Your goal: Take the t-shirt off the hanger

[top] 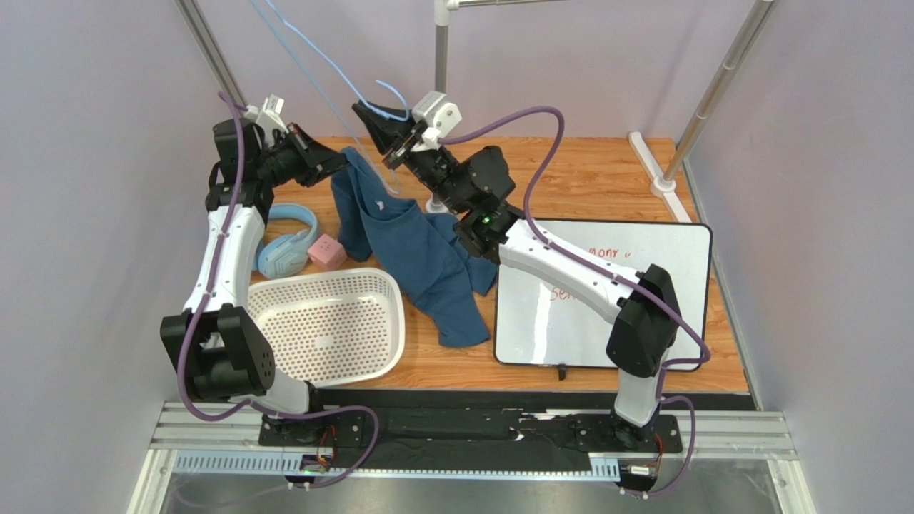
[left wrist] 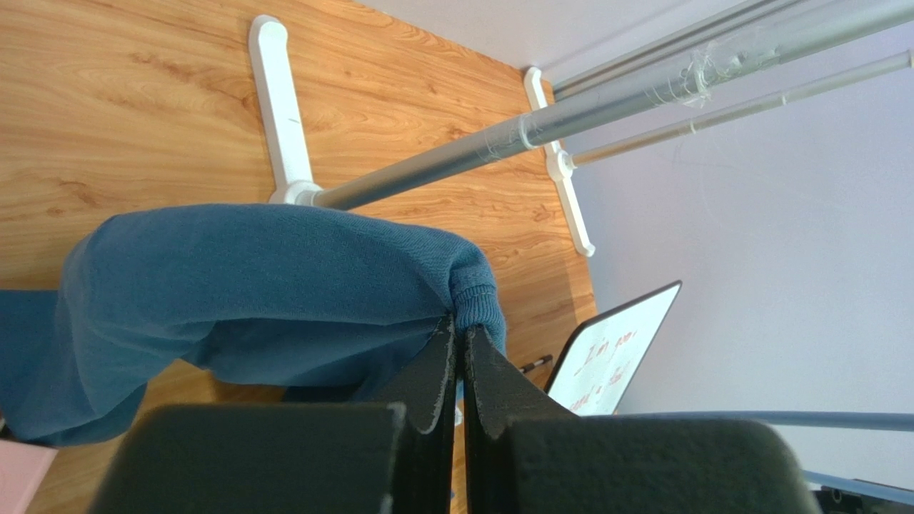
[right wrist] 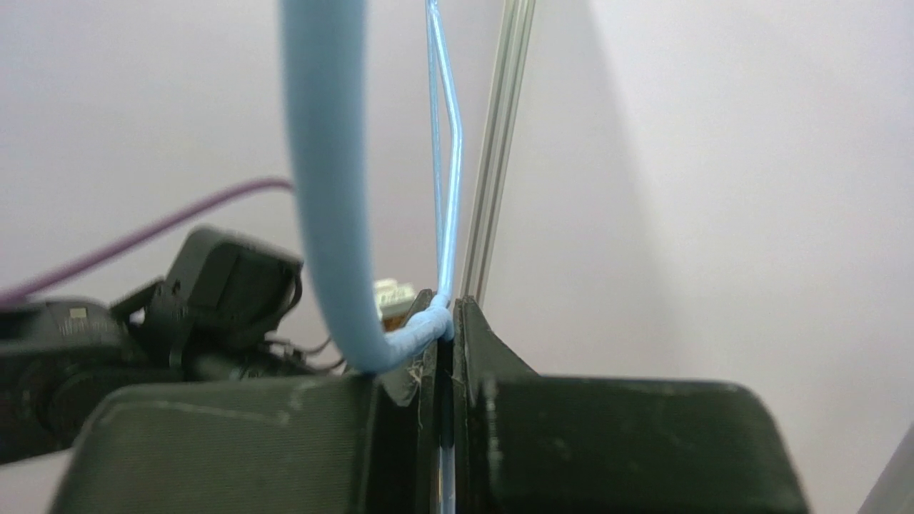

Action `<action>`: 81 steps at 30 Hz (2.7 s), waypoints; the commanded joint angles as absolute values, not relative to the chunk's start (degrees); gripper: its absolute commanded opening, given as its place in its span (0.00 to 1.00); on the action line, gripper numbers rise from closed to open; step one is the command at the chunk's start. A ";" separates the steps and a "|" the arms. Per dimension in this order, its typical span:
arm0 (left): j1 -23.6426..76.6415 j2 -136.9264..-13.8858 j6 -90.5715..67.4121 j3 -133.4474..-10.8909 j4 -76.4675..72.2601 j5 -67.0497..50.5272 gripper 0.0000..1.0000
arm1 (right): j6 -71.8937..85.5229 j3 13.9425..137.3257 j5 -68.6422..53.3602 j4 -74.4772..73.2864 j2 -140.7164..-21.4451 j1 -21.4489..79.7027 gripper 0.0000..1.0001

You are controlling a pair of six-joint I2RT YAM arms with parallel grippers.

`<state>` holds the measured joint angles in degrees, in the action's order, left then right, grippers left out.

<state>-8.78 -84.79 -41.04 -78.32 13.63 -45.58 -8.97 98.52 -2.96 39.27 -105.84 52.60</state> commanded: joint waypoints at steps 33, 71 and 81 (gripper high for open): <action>12.92 -60.38 -23.82 -79.55 14.78 -39.08 0.75 | 4.31 83.76 14.24 -24.00 -60.64 53.88 0.00; 6.06 -74.18 -61.79 -59.85 -20.83 -53.61 0.75 | 4.92 72.25 17.84 10.81 -82.35 58.53 0.00; 5.98 -75.06 -64.16 -58.89 -24.70 -54.76 0.10 | 4.04 74.18 17.31 10.11 -86.66 61.26 0.00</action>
<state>5.96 -75.59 -63.18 -58.96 -20.29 -53.43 3.81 72.07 17.30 8.27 -86.00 60.42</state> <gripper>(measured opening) 0.321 0.008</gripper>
